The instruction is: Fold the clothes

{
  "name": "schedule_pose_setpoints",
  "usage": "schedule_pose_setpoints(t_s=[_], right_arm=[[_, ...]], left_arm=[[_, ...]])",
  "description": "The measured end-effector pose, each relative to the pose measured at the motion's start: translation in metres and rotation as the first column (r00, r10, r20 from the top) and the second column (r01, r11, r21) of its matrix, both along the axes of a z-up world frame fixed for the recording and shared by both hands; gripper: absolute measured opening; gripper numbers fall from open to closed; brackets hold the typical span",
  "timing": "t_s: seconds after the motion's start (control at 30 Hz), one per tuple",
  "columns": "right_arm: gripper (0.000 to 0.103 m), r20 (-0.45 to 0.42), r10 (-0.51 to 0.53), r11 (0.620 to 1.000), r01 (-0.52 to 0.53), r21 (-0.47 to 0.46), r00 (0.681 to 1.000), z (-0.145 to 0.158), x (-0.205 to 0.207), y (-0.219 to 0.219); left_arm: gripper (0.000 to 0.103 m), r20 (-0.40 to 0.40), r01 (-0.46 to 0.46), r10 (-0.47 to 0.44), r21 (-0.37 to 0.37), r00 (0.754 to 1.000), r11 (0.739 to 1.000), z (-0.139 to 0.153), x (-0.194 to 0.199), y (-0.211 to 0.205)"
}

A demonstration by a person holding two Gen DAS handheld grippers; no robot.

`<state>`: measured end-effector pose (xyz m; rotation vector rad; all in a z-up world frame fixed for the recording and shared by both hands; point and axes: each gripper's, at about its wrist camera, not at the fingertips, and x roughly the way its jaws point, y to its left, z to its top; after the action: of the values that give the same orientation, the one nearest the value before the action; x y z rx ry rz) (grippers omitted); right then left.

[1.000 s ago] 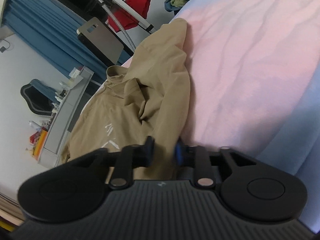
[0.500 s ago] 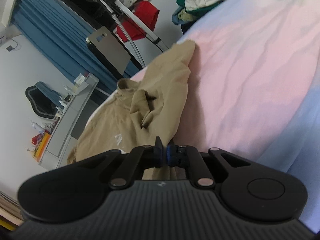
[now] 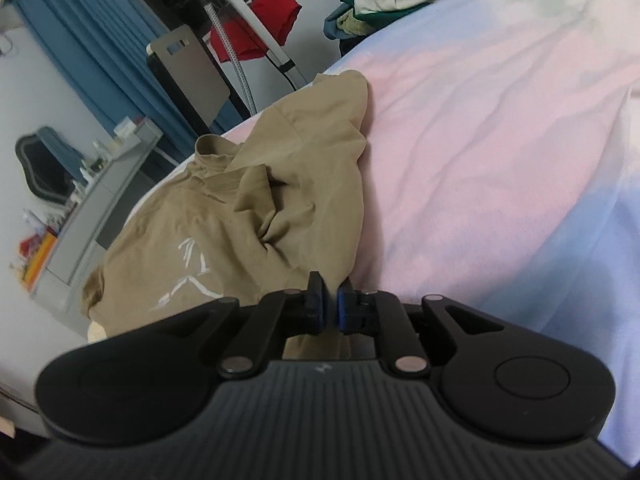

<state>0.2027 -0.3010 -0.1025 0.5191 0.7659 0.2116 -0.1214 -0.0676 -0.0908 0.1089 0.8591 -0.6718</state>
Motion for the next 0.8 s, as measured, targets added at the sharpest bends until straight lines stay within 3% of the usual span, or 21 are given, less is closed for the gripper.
schedule_pose_setpoints(t_s=[0.03, 0.07, 0.13, 0.27, 0.33, 0.5, 0.6, 0.77, 0.8], right_arm=[[0.034, 0.012, 0.0, 1.0, 0.0, -0.017, 1.0, 0.006, -0.005, 0.001], [0.042, 0.035, -0.001, 1.0, 0.002, -0.025, 0.999, 0.014, -0.012, 0.001], [0.068, 0.08, -0.002, 0.999, 0.005, -0.043, 0.997, 0.029, -0.028, 0.003], [0.068, 0.142, 0.031, 0.994, -0.016, -0.107, 0.989, 0.069, -0.069, 0.012], [0.068, 0.165, 0.051, 0.989, -0.026, -0.147, 0.985, 0.088, -0.09, 0.017], [0.068, 0.193, 0.063, 0.991, -0.038, -0.13, 0.979, 0.11, -0.148, 0.025], [0.068, 0.203, 0.077, 0.991, -0.052, -0.127, 0.976, 0.106, -0.171, 0.033], [0.067, 0.255, 0.072, 0.988, -0.034, -0.149, 0.964, 0.084, -0.179, 0.043], [0.067, 0.267, 0.044, 0.987, 0.0, -0.16, 0.963, 0.081, -0.177, 0.042]], left_arm=[[0.045, 0.009, -0.013, 0.013, -0.011, 1.0, 1.0, 0.005, -0.002, 0.003], [0.053, 0.027, -0.027, 0.028, -0.021, 0.999, 0.999, 0.012, -0.004, 0.006], [0.063, 0.073, -0.054, 0.057, -0.04, 0.996, 0.998, 0.025, -0.008, 0.017], [0.077, 0.151, -0.146, 0.155, -0.068, 0.976, 0.987, 0.054, -0.003, 0.046], [0.08, 0.18, -0.194, 0.207, -0.087, 0.962, 0.977, 0.068, 0.002, 0.063], [0.082, 0.131, -0.351, 0.366, -0.122, 0.922, 0.928, 0.094, 0.051, 0.114], [0.087, 0.068, -0.462, 0.476, -0.154, 0.877, 0.873, 0.096, 0.099, 0.152], [0.089, -0.094, -0.661, 0.66, -0.239, 0.745, 0.712, 0.066, 0.192, 0.216], [0.089, -0.114, -0.665, 0.665, -0.285, 0.738, 0.69, 0.056, 0.212, 0.229]])
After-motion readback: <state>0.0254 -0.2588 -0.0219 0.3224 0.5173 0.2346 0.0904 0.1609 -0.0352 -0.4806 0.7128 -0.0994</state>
